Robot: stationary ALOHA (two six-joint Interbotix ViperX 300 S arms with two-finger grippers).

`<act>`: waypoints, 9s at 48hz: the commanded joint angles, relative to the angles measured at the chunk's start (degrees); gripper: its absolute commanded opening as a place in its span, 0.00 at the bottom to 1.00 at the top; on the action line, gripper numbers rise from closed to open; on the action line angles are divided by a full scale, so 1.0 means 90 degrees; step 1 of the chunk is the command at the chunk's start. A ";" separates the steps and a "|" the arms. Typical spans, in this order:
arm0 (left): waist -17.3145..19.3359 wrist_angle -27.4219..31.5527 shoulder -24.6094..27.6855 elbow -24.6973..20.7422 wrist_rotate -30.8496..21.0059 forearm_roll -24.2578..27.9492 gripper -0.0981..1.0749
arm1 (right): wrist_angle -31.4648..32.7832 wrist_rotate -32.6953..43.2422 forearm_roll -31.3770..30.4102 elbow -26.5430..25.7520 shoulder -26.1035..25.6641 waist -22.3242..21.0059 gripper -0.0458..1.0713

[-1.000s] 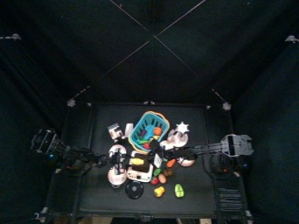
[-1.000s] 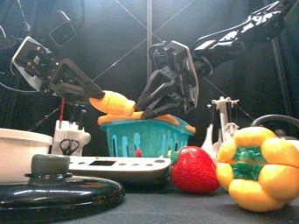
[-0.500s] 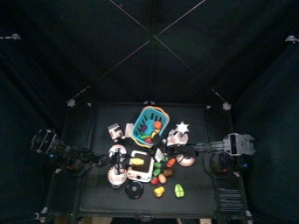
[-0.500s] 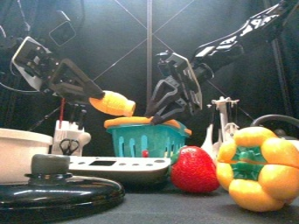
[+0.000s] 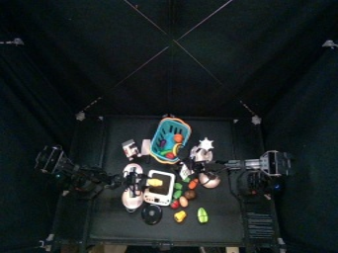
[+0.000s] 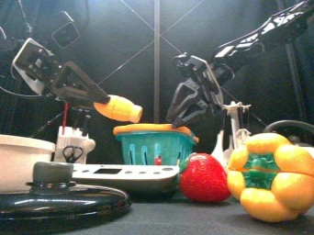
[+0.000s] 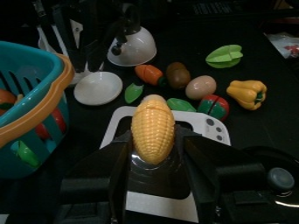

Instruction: Drop corn

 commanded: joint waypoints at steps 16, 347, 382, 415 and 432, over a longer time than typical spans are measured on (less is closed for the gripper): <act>0.0020 -0.0039 0.0146 -0.0332 0.0010 0.0010 0.59 | -0.0244 -0.0039 -0.0937 -0.0234 -0.0244 0.1055 0.70; 0.1514 0.3096 -0.2588 0.0361 -0.0107 0.0937 0.47 | 0.0635 0.0000 0.1475 -0.2021 0.1992 0.2773 0.58; 0.0283 0.2363 -0.2676 0.0527 -0.0156 0.0352 0.47 | 0.3223 0.0322 0.2939 -0.3320 0.2598 0.2744 0.58; 0.0273 0.2354 -0.2666 0.0537 -0.0146 0.0078 0.47 | 0.4229 0.3613 0.1768 -0.3672 0.3086 0.3105 0.59; 0.0273 0.2363 -0.2666 0.0547 -0.0146 0.0068 0.47 | 0.4219 0.3887 0.2002 -0.3682 0.3086 0.3301 0.61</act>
